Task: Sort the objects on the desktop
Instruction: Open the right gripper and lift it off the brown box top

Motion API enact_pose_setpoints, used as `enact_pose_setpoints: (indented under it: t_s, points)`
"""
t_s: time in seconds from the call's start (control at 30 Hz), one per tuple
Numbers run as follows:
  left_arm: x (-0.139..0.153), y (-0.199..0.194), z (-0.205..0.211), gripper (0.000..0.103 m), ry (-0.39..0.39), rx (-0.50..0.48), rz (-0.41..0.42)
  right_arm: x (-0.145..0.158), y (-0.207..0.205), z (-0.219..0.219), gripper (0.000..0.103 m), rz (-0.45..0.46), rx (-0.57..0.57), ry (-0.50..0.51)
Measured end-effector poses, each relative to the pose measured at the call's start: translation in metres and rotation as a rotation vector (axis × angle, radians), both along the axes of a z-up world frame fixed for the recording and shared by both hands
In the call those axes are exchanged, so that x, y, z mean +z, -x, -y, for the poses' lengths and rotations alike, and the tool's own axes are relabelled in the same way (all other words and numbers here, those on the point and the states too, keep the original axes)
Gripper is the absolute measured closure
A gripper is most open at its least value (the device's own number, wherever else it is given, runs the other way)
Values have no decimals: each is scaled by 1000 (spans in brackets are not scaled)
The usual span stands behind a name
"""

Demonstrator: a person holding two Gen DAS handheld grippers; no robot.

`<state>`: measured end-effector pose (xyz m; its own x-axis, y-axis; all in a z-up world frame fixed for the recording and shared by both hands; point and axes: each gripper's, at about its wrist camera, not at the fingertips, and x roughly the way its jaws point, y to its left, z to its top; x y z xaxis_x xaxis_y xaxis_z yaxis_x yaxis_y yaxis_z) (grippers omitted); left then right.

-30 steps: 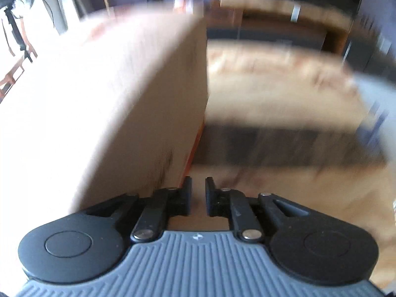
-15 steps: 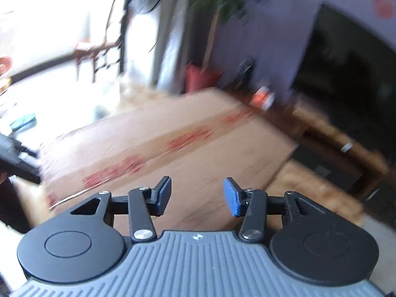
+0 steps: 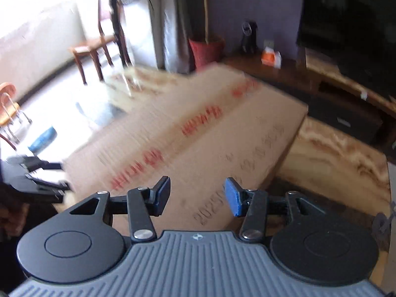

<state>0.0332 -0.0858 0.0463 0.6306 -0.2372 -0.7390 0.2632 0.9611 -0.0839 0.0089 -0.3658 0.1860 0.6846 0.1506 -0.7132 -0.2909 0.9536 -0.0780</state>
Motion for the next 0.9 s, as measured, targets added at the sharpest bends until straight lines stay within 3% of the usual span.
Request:
enact_pose_setpoints:
  t_s: [0.07,0.17,0.27,0.3,0.33,0.47,0.53,0.67,0.77,0.9]
  points:
    - [3,7,-7,12,25,23,8,14,7,-4,51,4,8,5]
    - [6,17,-11,12,29,21,-5,35,18,-9,50,9,19,13]
    - [10,35,-6,7,6,-23,17,56,29,-14,43,15,30,21]
    - [11,41,-4,5,-4,-40,29,63,33,-18,36,23,36,40]
    - [12,48,-1,4,-13,-53,41,68,39,-25,27,43,38,83]
    - [13,74,5,1,-27,-97,56,97,62,-39,24,154,-10,168]
    - [12,82,7,1,-20,-122,38,113,71,-39,12,170,-59,126]
    - [11,92,5,1,-2,-120,-16,139,86,-44,11,121,-178,27]
    - [10,102,9,1,-40,-154,-32,137,112,-64,6,136,-219,95]
    - [12,122,16,1,-103,-189,21,108,144,-74,4,137,-315,26]
